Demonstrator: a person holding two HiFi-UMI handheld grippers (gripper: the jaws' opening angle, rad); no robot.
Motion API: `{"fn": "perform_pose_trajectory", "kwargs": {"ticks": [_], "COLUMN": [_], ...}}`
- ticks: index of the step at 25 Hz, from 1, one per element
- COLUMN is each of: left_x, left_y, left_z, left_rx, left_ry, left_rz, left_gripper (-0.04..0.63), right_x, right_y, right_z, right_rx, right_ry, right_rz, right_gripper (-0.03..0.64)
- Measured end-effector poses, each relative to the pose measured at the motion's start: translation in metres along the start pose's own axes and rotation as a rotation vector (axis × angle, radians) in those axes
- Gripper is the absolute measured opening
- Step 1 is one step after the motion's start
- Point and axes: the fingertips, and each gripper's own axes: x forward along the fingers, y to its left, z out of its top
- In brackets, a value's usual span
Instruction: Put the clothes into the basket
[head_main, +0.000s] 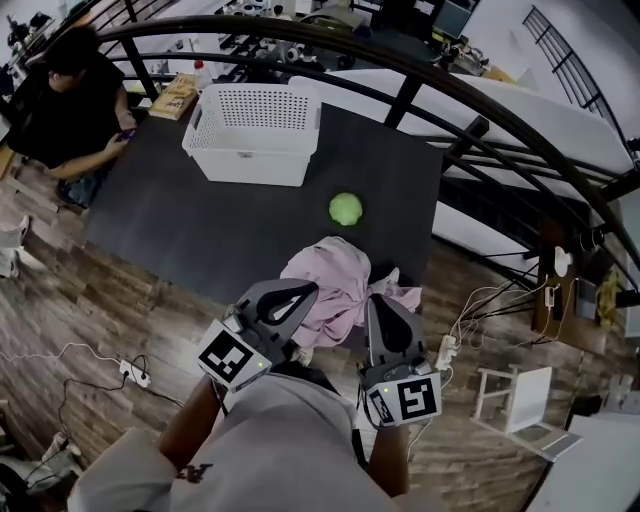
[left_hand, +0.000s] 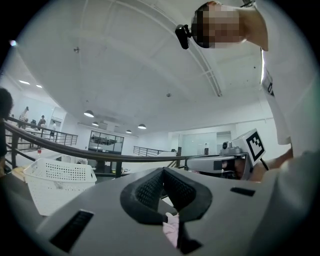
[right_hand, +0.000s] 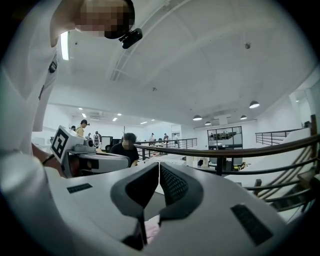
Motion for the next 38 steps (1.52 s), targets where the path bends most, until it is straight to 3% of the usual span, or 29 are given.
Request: {"fn": "perform_pose_trajectory", "kwargs": {"ticks": [12,19,26,33,38], "left_x": [0.038,0.052,0.066,0.068,0.072], "left_y": [0.041,0.043,0.049,0.047,0.041], "left_z": [-0.024,-0.042,-0.064,-0.081,-0.096], "left_rx": [0.036,0.012,0.005,-0.01,-0.028], "left_ry": [0.075,0.106,0.159,0.203,0.237], "left_rz": [-0.154,-0.239,-0.238,-0.221,-0.229], "left_gripper": [0.003,0.003,0.003,0.003,0.003], "right_x": [0.043,0.049,0.061,0.066,0.057], "right_y": [-0.019,-0.028,-0.032,-0.034,-0.039], "right_z": [-0.031,-0.063,-0.105,-0.147,-0.187], "right_rx": [-0.085,-0.113,-0.163,-0.196,-0.205], "right_ry": [0.171,0.308,0.453,0.577,0.721], "right_rz": [-0.122,-0.154,-0.061,0.023,0.059], "right_gripper": [0.02,0.021,0.028,0.115,0.202]}}
